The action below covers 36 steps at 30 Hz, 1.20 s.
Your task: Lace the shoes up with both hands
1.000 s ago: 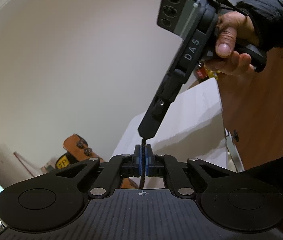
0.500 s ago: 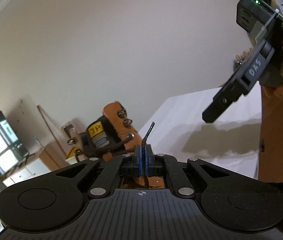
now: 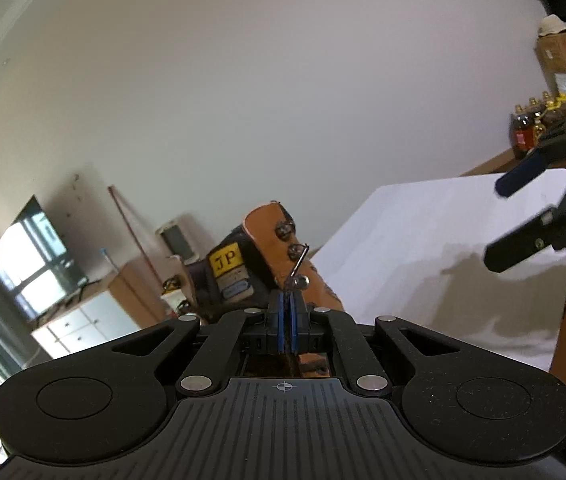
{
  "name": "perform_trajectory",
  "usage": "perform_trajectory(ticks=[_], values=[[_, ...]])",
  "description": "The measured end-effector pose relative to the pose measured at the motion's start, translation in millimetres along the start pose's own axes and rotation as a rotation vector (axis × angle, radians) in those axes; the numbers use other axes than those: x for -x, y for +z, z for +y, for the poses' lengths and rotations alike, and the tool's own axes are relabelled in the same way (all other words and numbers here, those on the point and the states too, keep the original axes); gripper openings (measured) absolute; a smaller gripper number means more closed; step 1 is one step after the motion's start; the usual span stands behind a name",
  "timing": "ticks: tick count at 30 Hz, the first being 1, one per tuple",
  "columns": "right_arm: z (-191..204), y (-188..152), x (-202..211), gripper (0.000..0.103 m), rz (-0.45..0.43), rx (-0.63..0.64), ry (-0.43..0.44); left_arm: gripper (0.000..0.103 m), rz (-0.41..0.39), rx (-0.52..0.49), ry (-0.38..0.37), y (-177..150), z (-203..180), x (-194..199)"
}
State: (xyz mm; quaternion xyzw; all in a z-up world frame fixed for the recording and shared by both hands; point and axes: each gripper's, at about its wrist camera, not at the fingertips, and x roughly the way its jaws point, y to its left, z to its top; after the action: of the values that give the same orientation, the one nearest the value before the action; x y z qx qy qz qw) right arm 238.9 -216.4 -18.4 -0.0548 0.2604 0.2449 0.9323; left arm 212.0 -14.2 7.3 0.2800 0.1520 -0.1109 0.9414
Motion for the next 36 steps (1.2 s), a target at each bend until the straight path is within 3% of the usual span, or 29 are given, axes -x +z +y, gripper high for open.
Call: perform_trajectory(ticks=[3,6,10,12,15,20,28,36], values=[[3.8,4.3,-7.8,0.102,0.085,0.083,-0.091,0.004,0.005,-0.002,0.004,1.3,-2.0,-2.3],[1.9,2.0,-10.1,0.102,0.123,0.066,-0.04,0.004,0.018,-0.002,0.011,1.8,-2.9,-4.8],[-8.4,-1.5,1.3,0.102,0.016,-0.103,0.054,0.004,0.044,-0.016,0.031,4.4,-2.9,-8.7],[-11.7,0.4,5.6,0.102,0.003,-0.146,0.053,0.004,0.059,-0.029,0.047,6.7,-3.5,-10.9],[-15.2,9.9,-1.4,0.102,0.145,-0.199,0.011,0.004,0.097,-0.059,0.082,12.6,-4.6,-16.4],[-24.1,11.4,5.0,0.102,0.018,-0.3,0.08,0.004,0.156,-0.14,0.139,20.4,-11.5,-26.1],[-9.5,18.0,-9.0,0.102,0.004,-0.231,0.04,0.004,0.223,-0.308,0.198,29.4,-33.9,-39.3],[-17.4,16.0,-13.2,0.102,-0.007,-0.244,0.049,0.004,0.254,-0.349,0.214,29.3,-40.8,-48.1]])
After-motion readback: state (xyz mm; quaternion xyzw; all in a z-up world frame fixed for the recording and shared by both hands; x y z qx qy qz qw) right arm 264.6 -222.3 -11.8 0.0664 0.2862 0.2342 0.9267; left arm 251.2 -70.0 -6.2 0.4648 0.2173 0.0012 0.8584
